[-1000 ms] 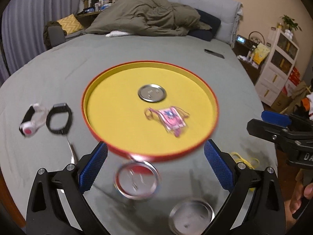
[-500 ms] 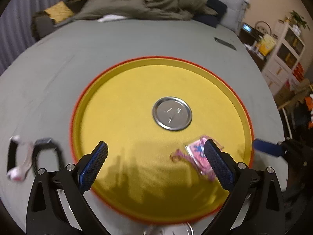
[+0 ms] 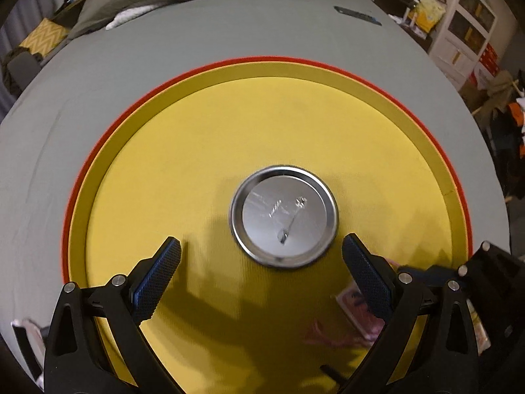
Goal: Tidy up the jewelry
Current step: 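Close the right tool on the pink badge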
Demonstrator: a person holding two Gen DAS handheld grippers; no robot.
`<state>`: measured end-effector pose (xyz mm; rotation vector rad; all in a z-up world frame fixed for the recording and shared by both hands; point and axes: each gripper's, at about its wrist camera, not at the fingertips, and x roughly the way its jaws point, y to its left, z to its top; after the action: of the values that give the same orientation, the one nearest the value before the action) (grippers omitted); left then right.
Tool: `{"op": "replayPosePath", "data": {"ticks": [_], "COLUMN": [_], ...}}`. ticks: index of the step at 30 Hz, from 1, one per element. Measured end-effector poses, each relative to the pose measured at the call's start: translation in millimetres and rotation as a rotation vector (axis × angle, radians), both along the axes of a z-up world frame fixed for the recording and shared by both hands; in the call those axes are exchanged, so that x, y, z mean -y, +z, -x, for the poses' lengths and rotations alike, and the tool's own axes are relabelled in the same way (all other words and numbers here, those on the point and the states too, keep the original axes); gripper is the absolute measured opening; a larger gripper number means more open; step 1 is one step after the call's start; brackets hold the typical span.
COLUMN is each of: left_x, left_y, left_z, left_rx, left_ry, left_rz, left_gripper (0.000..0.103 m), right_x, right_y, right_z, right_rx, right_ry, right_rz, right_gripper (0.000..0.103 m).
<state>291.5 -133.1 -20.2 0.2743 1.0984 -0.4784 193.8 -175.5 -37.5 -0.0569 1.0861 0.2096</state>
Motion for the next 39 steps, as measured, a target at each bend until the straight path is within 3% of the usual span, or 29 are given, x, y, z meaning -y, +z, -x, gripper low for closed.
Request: {"op": "replayPosePath", "data": {"ticks": [11, 14, 18, 24, 25, 27, 36, 39], "left_x": [8, 8, 8, 5, 5, 2, -5, -7], "left_y": [-7, -2, 0, 5, 6, 8, 8, 7], "left_z": [-5, -3, -2, 0, -1, -2, -6, -7], "left_rx": [0.009, 0.044, 0.054, 0.092, 0.091, 0.108, 0.093, 0.095], "left_ry": [-0.034, -0.024, -0.014, 0.01, 0.007, 0.031, 0.044, 0.051], "left_rz": [-0.033, -0.021, -0.023, -0.025, -0.017, -0.033, -0.013, -0.007], "left_gripper": [0.095, 0.069, 0.068, 0.065, 0.034, 0.022, 0.018, 0.001], "right_x": [-8, -9, -18, -21, -19, -19, -20, -19], "right_y": [-3, -1, 1, 3, 4, 5, 7, 7], "right_z": [2, 6, 8, 14, 15, 18, 30, 32], "right_rx": [0.026, 0.034, 0.042, 0.053, 0.054, 0.058, 0.054, 0.055], "right_ry": [0.013, 0.008, 0.017, 0.013, 0.011, 0.006, -0.004, -0.005], "right_rz": [0.042, 0.039, 0.041, 0.051, 0.051, 0.053, 0.043, 0.039], "right_gripper": [0.071, 0.066, 0.046, 0.046, 0.046, 0.046, 0.046, 0.045]}}
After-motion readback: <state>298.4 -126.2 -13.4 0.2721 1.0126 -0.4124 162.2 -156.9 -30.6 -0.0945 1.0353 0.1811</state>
